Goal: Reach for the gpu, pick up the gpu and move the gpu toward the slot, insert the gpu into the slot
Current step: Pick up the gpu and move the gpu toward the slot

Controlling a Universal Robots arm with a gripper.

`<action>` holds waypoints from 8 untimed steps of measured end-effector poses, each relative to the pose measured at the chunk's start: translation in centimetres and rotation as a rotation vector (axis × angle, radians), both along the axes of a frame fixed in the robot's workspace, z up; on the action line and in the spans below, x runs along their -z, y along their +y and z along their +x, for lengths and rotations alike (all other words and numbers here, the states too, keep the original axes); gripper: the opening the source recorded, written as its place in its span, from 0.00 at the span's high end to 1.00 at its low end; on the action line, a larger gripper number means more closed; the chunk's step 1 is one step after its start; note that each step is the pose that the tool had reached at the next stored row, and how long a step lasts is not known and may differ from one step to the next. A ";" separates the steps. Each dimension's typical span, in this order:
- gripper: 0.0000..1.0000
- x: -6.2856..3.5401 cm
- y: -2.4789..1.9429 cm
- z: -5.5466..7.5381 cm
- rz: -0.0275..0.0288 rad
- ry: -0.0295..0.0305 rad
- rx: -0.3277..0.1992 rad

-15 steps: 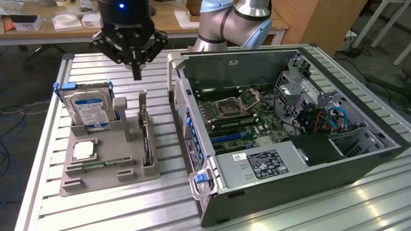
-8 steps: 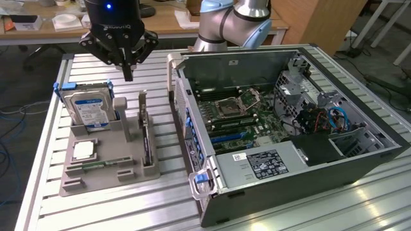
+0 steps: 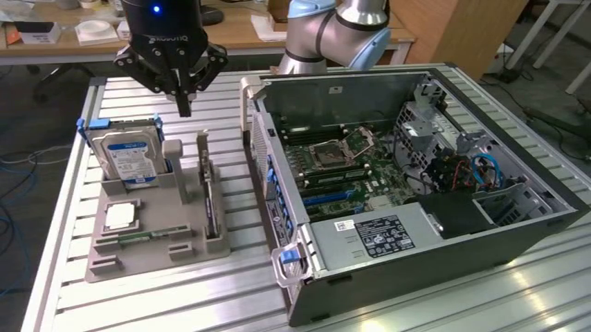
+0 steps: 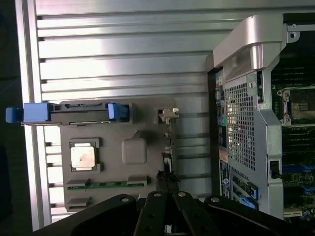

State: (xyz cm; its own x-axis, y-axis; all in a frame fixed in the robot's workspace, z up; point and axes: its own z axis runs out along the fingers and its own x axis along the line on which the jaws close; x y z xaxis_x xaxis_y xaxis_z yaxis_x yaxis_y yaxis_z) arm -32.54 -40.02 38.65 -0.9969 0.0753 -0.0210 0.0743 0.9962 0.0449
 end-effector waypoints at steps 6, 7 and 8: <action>0.77 0.00 0.00 0.0 0.0000 0.0000 0.000; 0.71 0.00 0.00 0.0 0.0000 0.0000 0.000; 0.65 0.00 0.00 0.0 0.0000 0.0000 0.000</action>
